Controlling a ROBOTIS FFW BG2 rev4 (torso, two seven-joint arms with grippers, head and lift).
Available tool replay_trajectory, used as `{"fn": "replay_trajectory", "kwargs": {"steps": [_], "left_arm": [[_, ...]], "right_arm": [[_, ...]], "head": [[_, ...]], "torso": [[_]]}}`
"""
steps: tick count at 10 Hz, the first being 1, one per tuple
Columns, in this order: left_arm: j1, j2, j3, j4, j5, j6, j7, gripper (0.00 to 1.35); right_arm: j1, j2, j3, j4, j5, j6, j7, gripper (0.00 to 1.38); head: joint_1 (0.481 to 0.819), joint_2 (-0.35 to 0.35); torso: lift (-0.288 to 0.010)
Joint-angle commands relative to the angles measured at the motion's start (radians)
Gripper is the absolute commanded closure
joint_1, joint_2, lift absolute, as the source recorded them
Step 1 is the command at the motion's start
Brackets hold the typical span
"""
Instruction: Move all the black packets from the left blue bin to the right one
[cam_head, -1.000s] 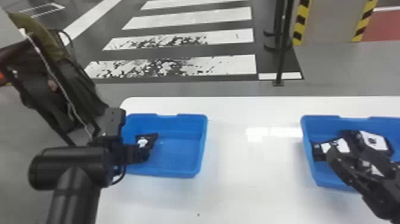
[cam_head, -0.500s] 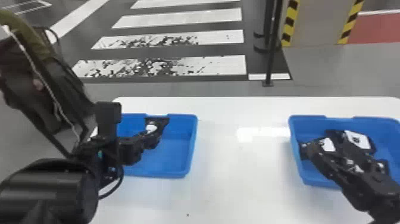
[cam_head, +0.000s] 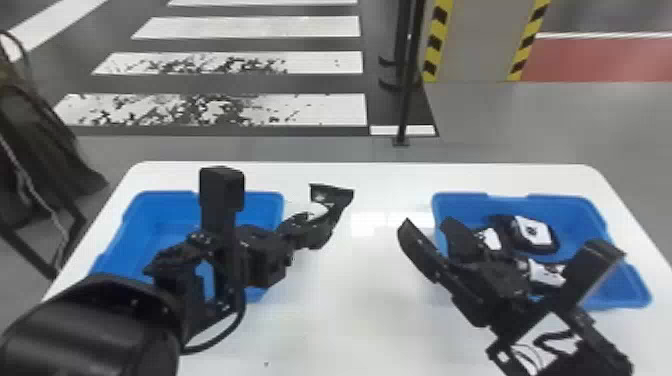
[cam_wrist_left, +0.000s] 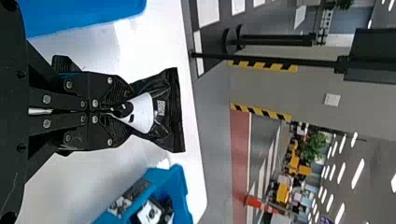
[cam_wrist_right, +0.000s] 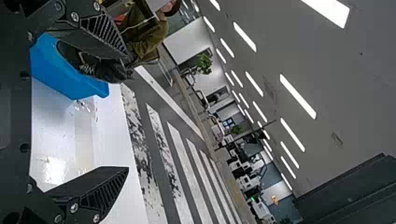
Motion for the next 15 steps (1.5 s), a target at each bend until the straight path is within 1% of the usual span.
{"fn": "replay_trajectory", "kwargs": {"steps": [1, 2, 3, 5, 6, 7, 8, 9, 10, 11, 12, 13, 14, 15], "left_arm": [[-0.017, 0.007, -0.067, 0.001, 0.037, -0.011, -0.002, 1.21], [-0.026, 0.010, -0.101, 0.001, 0.063, -0.016, -0.002, 1.21], [-0.036, 0.013, -0.131, 0.001, 0.083, -0.021, -0.003, 1.21], [-0.046, 0.016, -0.169, 0.001, 0.113, -0.023, -0.002, 1.21], [-0.053, 0.019, -0.183, 0.006, 0.129, -0.026, -0.002, 1.21], [-0.056, 0.019, -0.193, 0.008, 0.133, -0.028, -0.003, 1.21], [-0.056, 0.019, -0.195, 0.008, 0.139, -0.033, -0.003, 1.21], [-0.056, 0.019, -0.193, 0.008, 0.143, -0.036, -0.003, 1.21], [-0.056, 0.019, -0.193, 0.008, 0.149, -0.038, -0.005, 1.21], [-0.051, 0.019, -0.189, 0.011, 0.169, -0.040, -0.003, 1.18], [-0.039, 0.019, -0.177, 0.008, 0.187, -0.026, -0.002, 0.73], [-0.012, 0.019, -0.159, 0.008, 0.187, -0.016, -0.008, 0.40], [0.033, 0.016, -0.119, 0.001, 0.187, -0.011, -0.023, 0.26], [0.072, 0.013, -0.079, -0.021, 0.189, -0.009, -0.034, 0.20]], "right_arm": [[-0.026, -0.005, 0.018, 0.016, -0.018, 0.000, 0.000, 0.18], [-0.046, -0.006, 0.026, 0.028, -0.026, 0.000, 0.000, 0.18], [-0.063, -0.005, 0.030, 0.040, -0.038, 0.000, 0.000, 0.18], [-0.093, -0.006, 0.050, 0.062, -0.056, 0.010, -0.002, 0.19], [-0.105, -0.006, 0.056, 0.077, -0.078, 0.025, -0.002, 0.55], [-0.112, -0.002, 0.056, 0.087, -0.100, 0.022, -0.011, 1.07], [-0.117, -0.002, 0.052, 0.092, -0.106, 0.022, -0.012, 1.21], [-0.115, -0.002, 0.052, 0.092, -0.098, 0.000, -0.012, 1.28], [-0.115, -0.002, 0.052, 0.092, -0.100, -0.005, -0.012, 1.28], [-0.115, -0.002, 0.052, 0.092, -0.102, -0.005, -0.012, 1.28], [-0.115, -0.002, 0.046, 0.092, -0.102, -0.005, -0.012, 1.28], [-0.117, -0.002, 0.020, 0.094, -0.100, -0.005, -0.012, 1.28], [-0.127, -0.002, -0.022, 0.102, -0.080, -0.005, -0.012, 1.28], [-0.137, -0.002, -0.066, 0.116, -0.054, -0.005, -0.012, 1.28]], "head": [[0.695, 0.010], [0.695, -0.020], [0.695, -0.032], [0.695, -0.077], [0.695, -0.088], [0.695, -0.092], [0.695, -0.099], [0.695, -0.107], [0.695, -0.111], [0.695, -0.115], [0.695, -0.117], [0.695, -0.118], [0.695, -0.122], [0.695, -0.130]], "torso": [[-0.140], [-0.140], [-0.140], [-0.140], [-0.140], [-0.140], [-0.140], [-0.140], [-0.140], [-0.140], [-0.140], [-0.140], [-0.140], [-0.140]]}}
